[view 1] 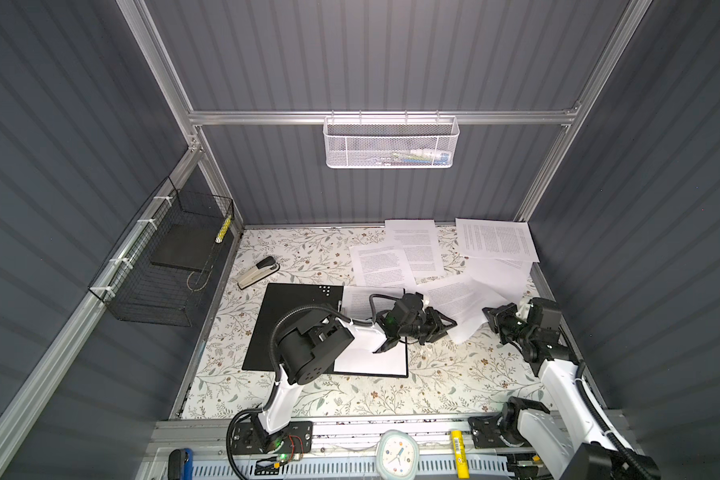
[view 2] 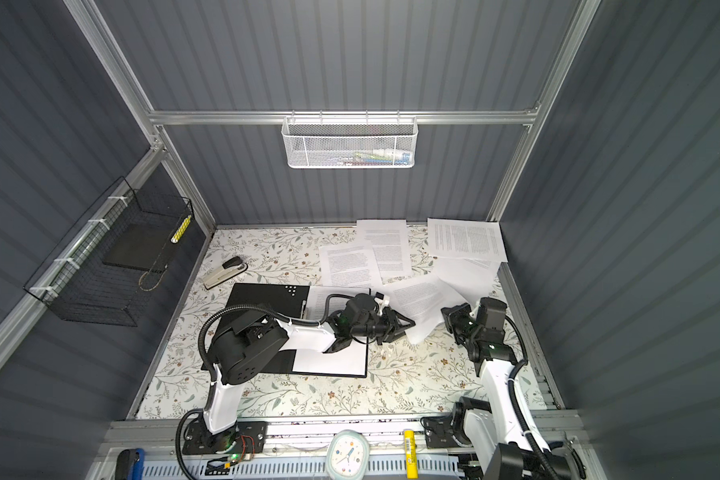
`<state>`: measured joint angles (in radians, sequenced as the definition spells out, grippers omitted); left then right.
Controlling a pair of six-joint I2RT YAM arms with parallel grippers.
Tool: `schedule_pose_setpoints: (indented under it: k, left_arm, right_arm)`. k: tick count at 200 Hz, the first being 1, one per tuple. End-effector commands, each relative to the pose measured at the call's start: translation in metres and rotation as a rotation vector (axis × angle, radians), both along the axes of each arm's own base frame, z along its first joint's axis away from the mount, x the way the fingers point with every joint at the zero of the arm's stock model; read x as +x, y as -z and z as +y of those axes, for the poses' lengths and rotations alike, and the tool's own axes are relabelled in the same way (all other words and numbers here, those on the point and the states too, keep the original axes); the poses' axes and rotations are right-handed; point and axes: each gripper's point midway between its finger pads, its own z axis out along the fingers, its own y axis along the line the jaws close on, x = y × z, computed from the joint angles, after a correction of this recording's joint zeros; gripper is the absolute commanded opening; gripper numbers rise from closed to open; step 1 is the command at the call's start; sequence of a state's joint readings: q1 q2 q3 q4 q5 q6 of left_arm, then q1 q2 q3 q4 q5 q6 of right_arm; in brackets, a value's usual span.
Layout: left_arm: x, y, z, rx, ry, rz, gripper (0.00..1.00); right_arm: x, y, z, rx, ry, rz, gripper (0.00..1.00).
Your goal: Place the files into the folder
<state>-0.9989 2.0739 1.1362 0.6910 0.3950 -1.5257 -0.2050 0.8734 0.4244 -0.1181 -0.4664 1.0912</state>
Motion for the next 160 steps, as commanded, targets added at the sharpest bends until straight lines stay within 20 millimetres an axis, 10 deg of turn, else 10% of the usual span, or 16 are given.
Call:
schedule_pose_setpoints:
  k: [1, 33, 72, 115, 160]
  left_arm:
    - [0.003, -0.002, -0.008, -0.023, 0.008, -0.014, 0.18]
    - [0.004, -0.005, -0.005, -0.012, 0.004, -0.023, 0.00]
    - [0.007, -0.024, 0.003, 0.125, 0.096, -0.206, 0.00]
    - [0.020, -0.075, 0.035, 0.297, 0.230, -0.433, 0.00]
    - [0.020, -0.079, 0.105, 0.430, 0.290, -0.434, 0.00]
  right_arm:
    - [-0.004, -0.001, -0.001, -0.021, -0.003, -0.010, 0.00]
    - [-0.007, -0.003, -0.003, -0.056, -0.016, -0.020, 0.08]
    - [-0.011, -0.017, -0.012, -0.196, -0.043, -0.052, 0.98]
    - [-0.021, -0.051, -0.040, -0.417, 0.026, -0.066, 0.99]
    - [-0.021, -0.063, -0.034, -0.461, -0.022, -0.130, 0.99]
